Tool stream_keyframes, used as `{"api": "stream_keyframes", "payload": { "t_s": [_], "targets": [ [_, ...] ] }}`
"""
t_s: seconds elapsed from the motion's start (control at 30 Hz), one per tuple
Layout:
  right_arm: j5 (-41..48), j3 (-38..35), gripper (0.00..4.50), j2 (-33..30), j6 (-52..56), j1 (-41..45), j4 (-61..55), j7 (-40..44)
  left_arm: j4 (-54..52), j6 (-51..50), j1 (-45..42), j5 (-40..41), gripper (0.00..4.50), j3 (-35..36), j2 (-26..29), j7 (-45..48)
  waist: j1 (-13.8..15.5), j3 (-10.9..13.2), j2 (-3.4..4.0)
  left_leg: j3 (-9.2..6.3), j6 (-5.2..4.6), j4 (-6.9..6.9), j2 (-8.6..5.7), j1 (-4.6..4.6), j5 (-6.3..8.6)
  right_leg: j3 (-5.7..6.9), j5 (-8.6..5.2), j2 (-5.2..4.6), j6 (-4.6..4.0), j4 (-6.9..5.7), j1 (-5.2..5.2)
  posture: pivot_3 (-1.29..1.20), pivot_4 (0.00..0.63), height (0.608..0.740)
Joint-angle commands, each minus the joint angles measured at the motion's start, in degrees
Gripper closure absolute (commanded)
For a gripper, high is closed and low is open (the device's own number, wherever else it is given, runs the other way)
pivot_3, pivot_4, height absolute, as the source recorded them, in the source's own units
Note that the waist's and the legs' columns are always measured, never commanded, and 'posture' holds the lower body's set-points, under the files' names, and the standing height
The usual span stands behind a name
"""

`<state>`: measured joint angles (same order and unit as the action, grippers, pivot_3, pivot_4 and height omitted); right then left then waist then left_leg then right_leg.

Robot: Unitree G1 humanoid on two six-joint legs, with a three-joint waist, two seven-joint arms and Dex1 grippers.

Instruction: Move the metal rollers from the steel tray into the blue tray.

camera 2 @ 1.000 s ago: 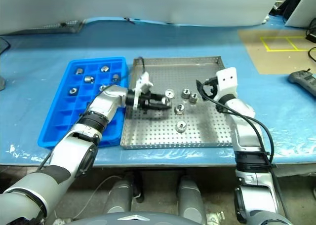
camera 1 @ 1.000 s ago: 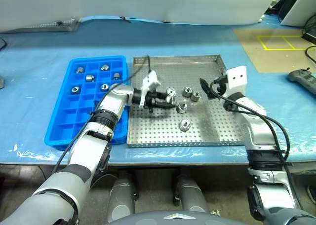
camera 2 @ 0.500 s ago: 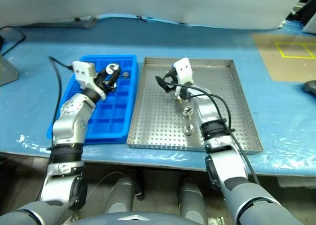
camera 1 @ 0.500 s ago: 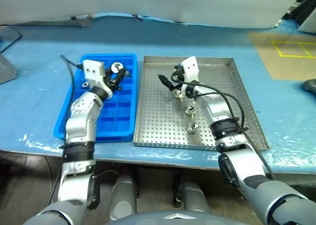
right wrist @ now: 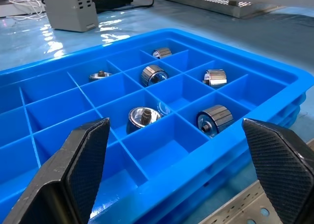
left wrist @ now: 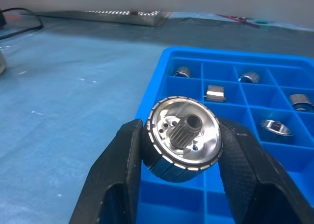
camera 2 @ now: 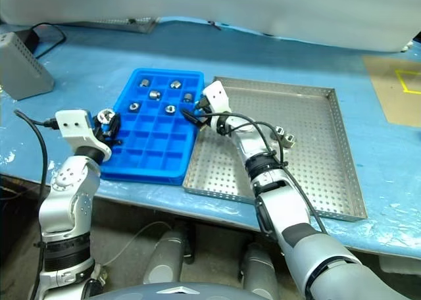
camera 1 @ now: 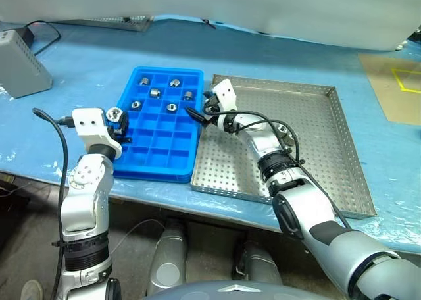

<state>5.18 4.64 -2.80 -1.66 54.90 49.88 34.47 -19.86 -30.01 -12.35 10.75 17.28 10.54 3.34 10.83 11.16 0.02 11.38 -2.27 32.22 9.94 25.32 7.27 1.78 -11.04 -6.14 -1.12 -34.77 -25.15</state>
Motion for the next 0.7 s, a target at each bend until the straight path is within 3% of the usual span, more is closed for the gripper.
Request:
{"api": "stream_keyframes", "payload": {
  "t_s": [0.03, 0.07, 0.33, 0.47, 0.7],
  "targets": [
    [-0.5, -0.6, 0.00, -0.8, -1.5, 0.7, -1.9, -0.2, -0.1, -0.3, -0.4, -0.2, 2.65, 0.1, -0.4, -1.9, 0.0, 0.0, 0.00, -0.01, 0.03, -0.02, 0.02, 0.00, -0.02, 0.00, 0.00, 0.02, 0.00, 0.00, -0.02, 0.39, 0.150, 0.740],
    [-0.7, -0.5, 0.00, -1.2, -1.4, 0.4, -2.2, -0.3, 0.2, -0.6, -0.3, -0.2, 2.65, -0.2, -0.4, -2.0, -0.1, 0.0, 0.00, -0.01, 0.04, -0.03, 0.02, 0.00, -0.02, 0.00, 0.00, 0.03, 0.00, 0.00, -0.03, 0.39, 0.150, 0.740],
    [-1.4, -1.0, 0.00, -3.4, -0.9, -1.0, -3.3, -1.3, 0.8, -2.7, -0.5, 0.2, 0.03, 0.4, -2.4, -5.4, -0.6, 0.0, -0.02, 0.00, 0.03, -0.02, 0.02, 0.05, -0.03, -0.01, -0.03, 0.04, 0.04, 0.06, -0.07, 0.34, 0.150, 0.740],
    [-1.4, -1.4, 0.00, -4.6, -0.2, -1.9, -5.3, -2.1, 3.6, 1.2, -4.9, 4.4, 0.03, -0.8, -1.7, 0.5, -0.6, 0.0, -0.03, 0.01, 0.04, -0.02, 0.02, 0.03, -0.04, 0.00, -0.03, 0.05, 0.04, 0.02, -0.07, 0.27, 0.150, 0.740],
    [3.5, -5.6, 0.00, -8.0, 10.3, -10.2, -22.7, -2.6, 18.2, 8.7, -14.2, 8.5, 0.03, -9.6, 4.5, 24.3, -1.1, 0.0, -0.05, 0.09, 0.04, 0.02, -0.11, -0.10, -0.06, -0.16, -0.03, 0.03, 0.06, 0.02, 0.07, 0.05, 0.150, 0.740]
  ]
}}
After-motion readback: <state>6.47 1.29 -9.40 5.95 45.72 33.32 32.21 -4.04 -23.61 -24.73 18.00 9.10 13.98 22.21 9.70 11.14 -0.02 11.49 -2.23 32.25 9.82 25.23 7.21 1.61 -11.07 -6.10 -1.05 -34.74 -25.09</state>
